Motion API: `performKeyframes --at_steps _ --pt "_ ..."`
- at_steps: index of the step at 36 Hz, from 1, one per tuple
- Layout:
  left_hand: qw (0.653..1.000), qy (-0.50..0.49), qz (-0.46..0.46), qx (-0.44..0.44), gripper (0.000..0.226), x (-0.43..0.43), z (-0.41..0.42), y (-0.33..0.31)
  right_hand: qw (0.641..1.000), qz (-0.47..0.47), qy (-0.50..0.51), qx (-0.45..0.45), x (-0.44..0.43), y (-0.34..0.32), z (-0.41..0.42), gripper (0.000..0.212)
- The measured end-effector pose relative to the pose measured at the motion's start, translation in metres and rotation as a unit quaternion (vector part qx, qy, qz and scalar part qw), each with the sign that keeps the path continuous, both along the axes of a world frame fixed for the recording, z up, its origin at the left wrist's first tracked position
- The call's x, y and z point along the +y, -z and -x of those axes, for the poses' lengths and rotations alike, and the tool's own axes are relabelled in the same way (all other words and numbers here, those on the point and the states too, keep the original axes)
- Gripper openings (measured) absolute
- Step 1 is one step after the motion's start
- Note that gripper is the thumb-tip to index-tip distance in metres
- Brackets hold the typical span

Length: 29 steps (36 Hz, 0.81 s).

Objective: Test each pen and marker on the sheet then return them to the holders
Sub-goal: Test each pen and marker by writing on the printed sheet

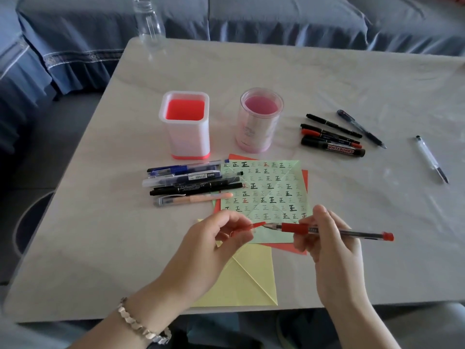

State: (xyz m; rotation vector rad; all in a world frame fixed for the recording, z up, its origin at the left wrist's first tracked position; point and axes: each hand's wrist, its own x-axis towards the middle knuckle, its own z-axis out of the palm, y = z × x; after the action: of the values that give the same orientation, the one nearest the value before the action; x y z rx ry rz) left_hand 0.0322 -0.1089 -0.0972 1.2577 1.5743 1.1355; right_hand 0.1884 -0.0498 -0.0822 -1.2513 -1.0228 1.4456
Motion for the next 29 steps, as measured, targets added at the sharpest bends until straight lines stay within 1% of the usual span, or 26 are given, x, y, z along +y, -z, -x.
performKeyframes --at_steps 6,10,16,20,24,26,27,29 --pt "1.0 0.007 0.0 -0.014 0.015 0.002 -0.005 -0.005 1.0 0.004 -0.003 -0.001 -0.002 0.003 -0.002 0.046" --pt "1.0 0.011 0.011 -0.013 0.009 0.003 -0.007 -0.006 1.0 0.008 -0.002 -0.003 -0.003 0.004 -0.002 0.042" --pt "0.999 0.035 0.02 -0.003 0.018 0.01 -0.012 -0.008 0.999 0.006 -0.012 -0.037 0.0 0.002 0.0 0.033" --pt "0.999 0.042 0.007 -0.001 0.021 0.022 -0.017 -0.012 0.999 0.002 0.003 -0.036 0.008 0.001 -0.002 0.034" --pt "0.998 0.054 0.014 0.012 0.022 0.035 -0.024 -0.014 0.998 -0.03 0.015 -0.057 0.017 0.006 -0.009 0.035" --pt "0.997 0.073 0.024 -0.002 0.021 0.042 -0.027 -0.015 0.997 -0.053 0.023 -0.055 0.022 0.006 -0.013 0.034" --pt "0.995 0.087 0.032 -0.025 0.021 0.045 -0.028 -0.017 0.996 -0.068 0.023 -0.051 0.024 0.005 -0.016 0.032" --pt "0.985 0.121 0.057 -0.106 0.021 0.051 -0.031 -0.021 0.994 -0.096 0.003 -0.043 0.027 0.001 -0.021 0.03"
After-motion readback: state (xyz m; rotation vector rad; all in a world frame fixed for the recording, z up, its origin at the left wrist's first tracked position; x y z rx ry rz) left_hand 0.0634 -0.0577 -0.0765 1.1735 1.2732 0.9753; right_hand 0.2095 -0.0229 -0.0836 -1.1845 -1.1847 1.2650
